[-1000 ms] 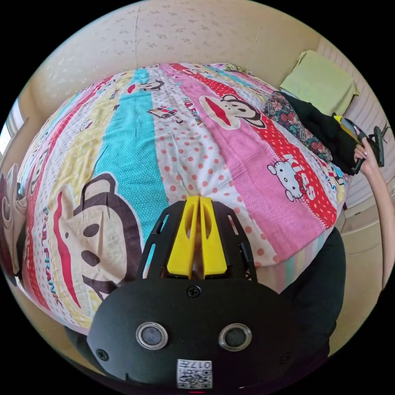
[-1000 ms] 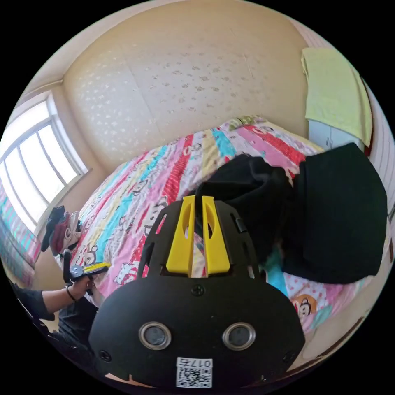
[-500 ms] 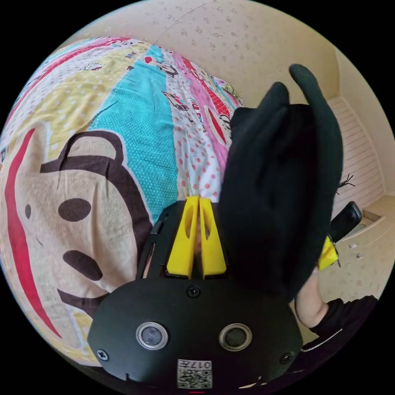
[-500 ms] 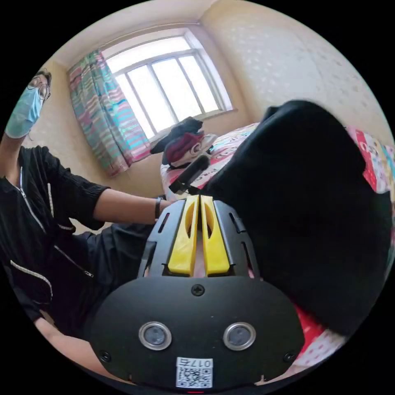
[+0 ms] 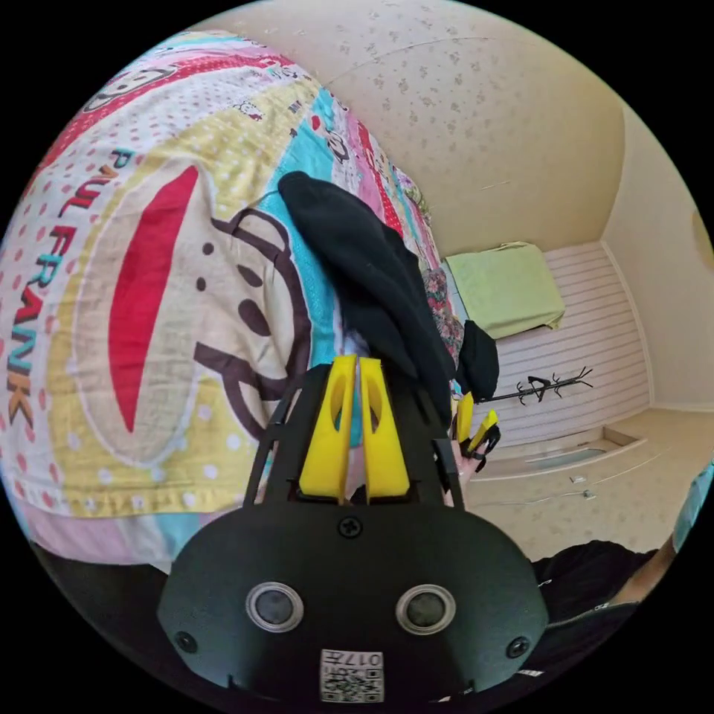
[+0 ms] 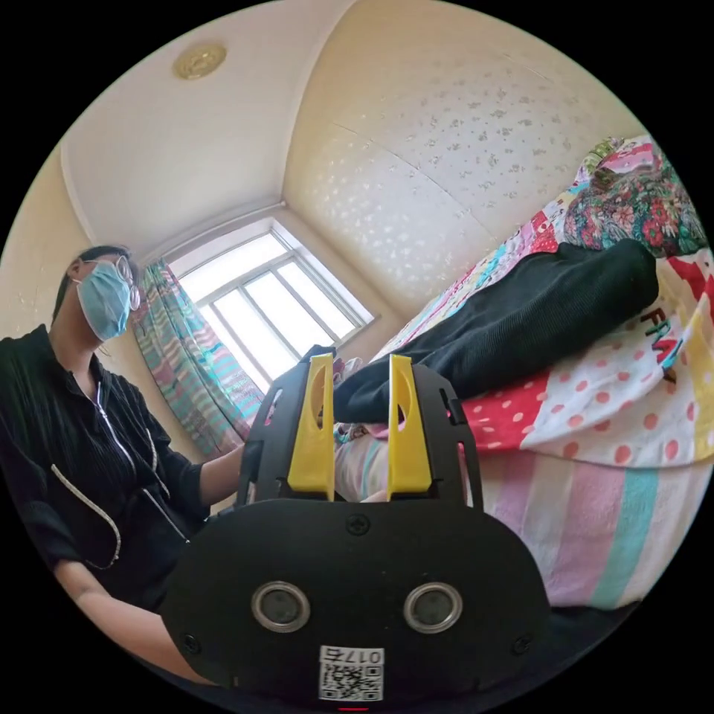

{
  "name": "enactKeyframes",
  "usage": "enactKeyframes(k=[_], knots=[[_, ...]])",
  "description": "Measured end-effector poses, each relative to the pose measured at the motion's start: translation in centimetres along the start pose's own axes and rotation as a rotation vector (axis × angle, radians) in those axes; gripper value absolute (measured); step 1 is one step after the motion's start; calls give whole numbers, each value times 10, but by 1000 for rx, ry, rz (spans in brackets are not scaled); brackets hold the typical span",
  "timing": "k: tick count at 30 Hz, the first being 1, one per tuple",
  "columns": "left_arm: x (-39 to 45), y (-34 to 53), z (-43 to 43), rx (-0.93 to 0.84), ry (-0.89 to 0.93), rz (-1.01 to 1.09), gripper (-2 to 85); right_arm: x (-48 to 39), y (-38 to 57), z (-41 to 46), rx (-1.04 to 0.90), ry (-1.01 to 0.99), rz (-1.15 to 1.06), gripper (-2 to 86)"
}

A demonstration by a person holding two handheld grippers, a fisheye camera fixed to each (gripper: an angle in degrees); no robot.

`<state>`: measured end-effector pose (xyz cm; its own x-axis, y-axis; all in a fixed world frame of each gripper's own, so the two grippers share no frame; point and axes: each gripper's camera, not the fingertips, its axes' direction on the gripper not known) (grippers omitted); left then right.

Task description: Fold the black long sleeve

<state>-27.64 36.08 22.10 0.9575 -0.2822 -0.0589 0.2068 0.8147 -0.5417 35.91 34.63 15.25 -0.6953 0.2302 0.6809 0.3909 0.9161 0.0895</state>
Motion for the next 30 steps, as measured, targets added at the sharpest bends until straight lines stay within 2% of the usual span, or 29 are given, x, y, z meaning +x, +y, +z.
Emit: enactKeyframes(k=[2,4,6,8,10,12,15,17,19,20,22,24,26,30], knots=[[4,1,-26,43,6,20,76,-1,-3,3,-56,-39,-25,118],[10,-6,-58,179,83,31,117,-1,-2,2,-63,-53,-30,119],[17,-15,-70,279,73,58,128,0,0,-4,-58,-73,-22,118],[19,-35,-56,239,0,38,144,2,2,-17,-20,-106,-6,117],[14,-64,-9,40,-55,-21,160,5,4,-29,18,-130,10,113],[21,-70,25,-47,-48,-10,144,7,7,-41,52,-143,20,106],[77,-51,33,43,82,183,56,-8,6,-58,53,-79,26,91],[124,-28,29,72,116,365,53,-56,0,-72,29,38,-77,90],[183,10,35,-98,175,706,51,-92,-4,-82,38,184,-140,103],[194,23,39,-164,185,792,50,-110,-8,-90,71,275,-173,119],[213,76,61,-461,138,1034,50,-126,-20,-103,133,352,-203,146],[199,107,78,-618,53,1062,50,-133,-39,-112,160,386,-209,168],[173,124,89,-723,29,980,50,-138,-69,-103,114,452,-231,181],[146,132,66,-642,160,867,50,-129,-113,-44,-136,543,-233,199]])
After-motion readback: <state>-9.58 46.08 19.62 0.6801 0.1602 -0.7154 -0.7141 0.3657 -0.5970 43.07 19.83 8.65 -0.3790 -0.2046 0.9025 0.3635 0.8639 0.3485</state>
